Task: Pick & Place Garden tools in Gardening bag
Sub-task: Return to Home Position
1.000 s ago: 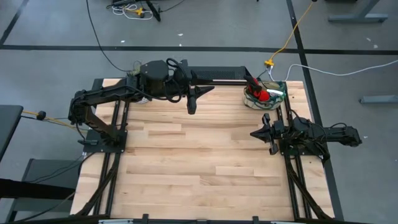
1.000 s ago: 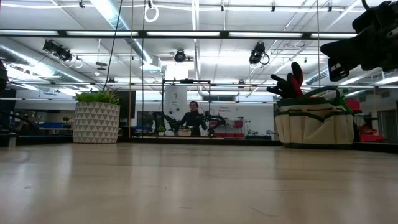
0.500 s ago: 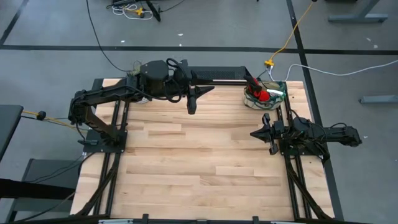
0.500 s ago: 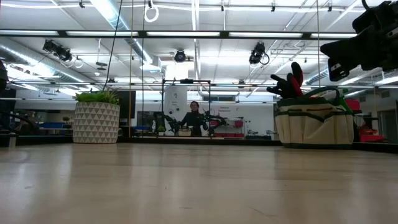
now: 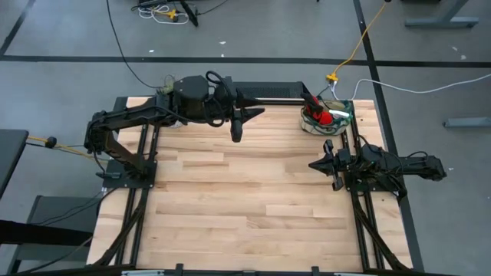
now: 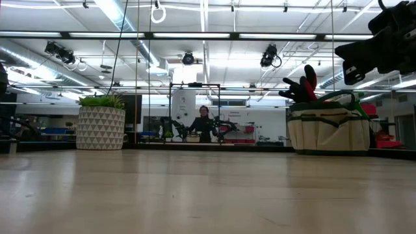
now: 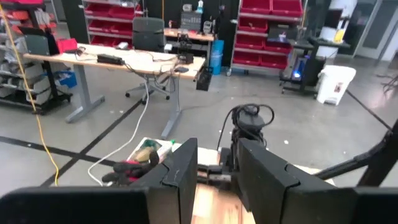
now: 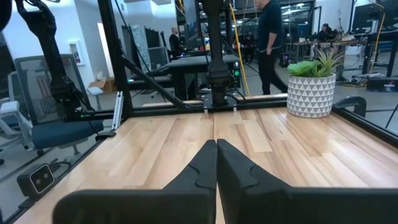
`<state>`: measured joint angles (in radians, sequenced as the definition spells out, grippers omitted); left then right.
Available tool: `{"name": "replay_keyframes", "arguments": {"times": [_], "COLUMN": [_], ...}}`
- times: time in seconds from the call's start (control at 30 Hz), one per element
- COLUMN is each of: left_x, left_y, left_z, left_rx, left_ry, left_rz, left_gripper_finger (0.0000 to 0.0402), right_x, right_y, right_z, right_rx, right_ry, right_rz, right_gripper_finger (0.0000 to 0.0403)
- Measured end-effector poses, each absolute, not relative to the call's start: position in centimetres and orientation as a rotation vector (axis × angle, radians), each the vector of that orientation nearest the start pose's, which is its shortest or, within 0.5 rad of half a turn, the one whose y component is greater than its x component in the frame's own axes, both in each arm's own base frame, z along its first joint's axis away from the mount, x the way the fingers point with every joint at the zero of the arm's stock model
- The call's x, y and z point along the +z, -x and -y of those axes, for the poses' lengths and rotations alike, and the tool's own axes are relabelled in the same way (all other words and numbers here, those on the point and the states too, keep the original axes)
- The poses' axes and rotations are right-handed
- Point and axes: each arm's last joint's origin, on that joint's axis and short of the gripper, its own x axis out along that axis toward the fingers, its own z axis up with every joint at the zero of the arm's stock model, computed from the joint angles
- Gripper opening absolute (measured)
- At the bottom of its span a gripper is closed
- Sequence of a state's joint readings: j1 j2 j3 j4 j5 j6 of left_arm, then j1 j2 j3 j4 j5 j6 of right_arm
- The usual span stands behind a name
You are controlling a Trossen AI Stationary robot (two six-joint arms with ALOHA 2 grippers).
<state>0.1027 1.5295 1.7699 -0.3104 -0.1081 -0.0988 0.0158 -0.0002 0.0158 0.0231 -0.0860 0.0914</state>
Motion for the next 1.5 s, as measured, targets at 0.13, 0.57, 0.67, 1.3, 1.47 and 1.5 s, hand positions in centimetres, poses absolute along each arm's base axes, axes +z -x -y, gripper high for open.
{"name": "replay_keyframes", "arguments": {"times": [0.13,0.57,0.67,1.3,1.47,1.5], "left_x": [47.4,43.2,42.4,38.9,38.1,38.1], "left_y": [-32.7,-34.3,-34.7,-33.3,-31.5,-31.0], "left_z": [-3.7,-3.7,-3.7,-2.4,-1.8,-1.7], "left_rx": [0.215,0.189,0.172,0.120,0.078,0.064], "left_ry": [0.088,0.181,0.174,0.171,0.172,0.171], "left_rz": [-0.087,-0.122,-0.091,-0.036,-0.021,-0.016], "left_gripper_finger": [0.0122,0.0122,0.0122,0.0122,0.0122,0.0122], "right_x": [17.1,17.1,17.1,17.1,17.1,17.1], "right_y": [-9.6,-9.6,-9.6,-9.6,-9.6,-9.6], "right_z": [-0.4,-0.4,-0.4,-0.4,-0.4,-0.4], "right_rx": [0.104,0.104,0.104,0.104,0.103,0.103], "right_ry": [-0.090,-0.090,-0.090,-0.091,-0.091,-0.090], "right_rz": [0.034,0.034,0.034,0.035,0.036,0.036], "right_gripper_finger": [0.0013,0.0013,0.0013,0.0013,0.0013,0.0013]}}
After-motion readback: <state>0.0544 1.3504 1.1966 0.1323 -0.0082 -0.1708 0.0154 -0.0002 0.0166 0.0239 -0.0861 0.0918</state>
